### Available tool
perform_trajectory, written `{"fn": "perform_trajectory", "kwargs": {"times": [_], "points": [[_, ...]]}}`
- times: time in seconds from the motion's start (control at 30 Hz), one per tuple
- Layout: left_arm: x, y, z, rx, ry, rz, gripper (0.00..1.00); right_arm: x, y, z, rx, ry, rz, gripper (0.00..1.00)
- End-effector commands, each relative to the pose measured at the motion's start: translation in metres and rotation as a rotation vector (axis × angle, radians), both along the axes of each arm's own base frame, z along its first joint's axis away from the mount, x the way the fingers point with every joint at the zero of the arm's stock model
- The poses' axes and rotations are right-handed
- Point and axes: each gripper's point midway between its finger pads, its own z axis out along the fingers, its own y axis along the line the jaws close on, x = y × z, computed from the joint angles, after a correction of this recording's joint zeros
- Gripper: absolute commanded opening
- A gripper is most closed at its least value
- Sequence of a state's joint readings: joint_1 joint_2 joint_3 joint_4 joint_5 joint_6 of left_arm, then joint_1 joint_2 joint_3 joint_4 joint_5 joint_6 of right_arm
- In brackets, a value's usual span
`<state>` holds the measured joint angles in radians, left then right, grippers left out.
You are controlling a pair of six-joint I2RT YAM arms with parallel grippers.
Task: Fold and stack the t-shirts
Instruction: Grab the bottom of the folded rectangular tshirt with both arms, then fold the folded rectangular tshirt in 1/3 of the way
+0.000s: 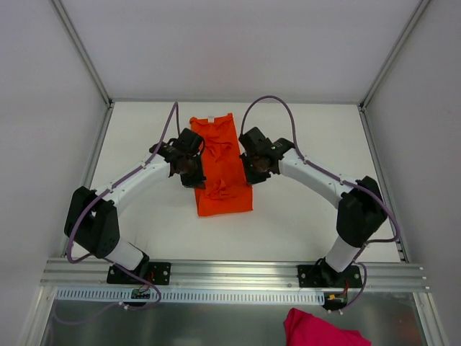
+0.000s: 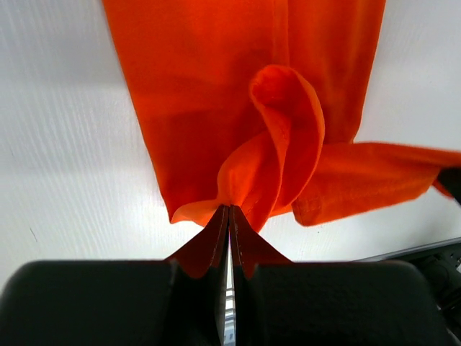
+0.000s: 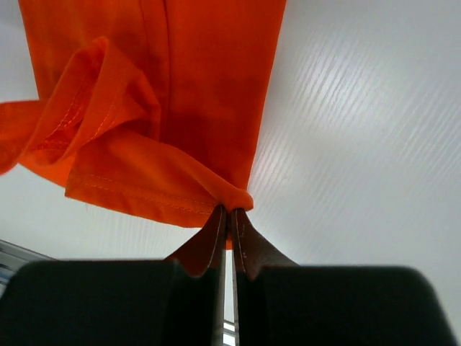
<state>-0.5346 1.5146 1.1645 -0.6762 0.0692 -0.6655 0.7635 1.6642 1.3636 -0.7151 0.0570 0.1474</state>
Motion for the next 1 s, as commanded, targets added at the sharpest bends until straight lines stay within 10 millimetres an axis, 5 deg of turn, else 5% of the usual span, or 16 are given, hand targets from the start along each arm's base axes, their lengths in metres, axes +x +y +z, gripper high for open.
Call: {"fn": "perform_trajectory", "kwargs": {"times": [0.0, 0.4, 0.73, 0.97], "points": [[-0.004, 0.010, 0.008, 0.017, -0.011, -0.001, 0.00, 0.025, 0.015, 0.005, 0.015, -0.020, 0.062, 0.01], [0.013, 0.040, 0.009, 0.064, -0.031, 0.077, 0.00, 0.061, 0.028, 0.006, 0.004, -0.049, 0.088, 0.01], [0.050, 0.042, 0.017, 0.065, -0.080, 0.074, 0.00, 0.073, 0.025, 0.000, -0.006, -0.067, 0.102, 0.01], [0.070, 0.045, 0.010, 0.092, -0.058, 0.078, 0.00, 0.099, 0.033, 0.003, 0.012, -0.102, 0.108, 0.01]]}}
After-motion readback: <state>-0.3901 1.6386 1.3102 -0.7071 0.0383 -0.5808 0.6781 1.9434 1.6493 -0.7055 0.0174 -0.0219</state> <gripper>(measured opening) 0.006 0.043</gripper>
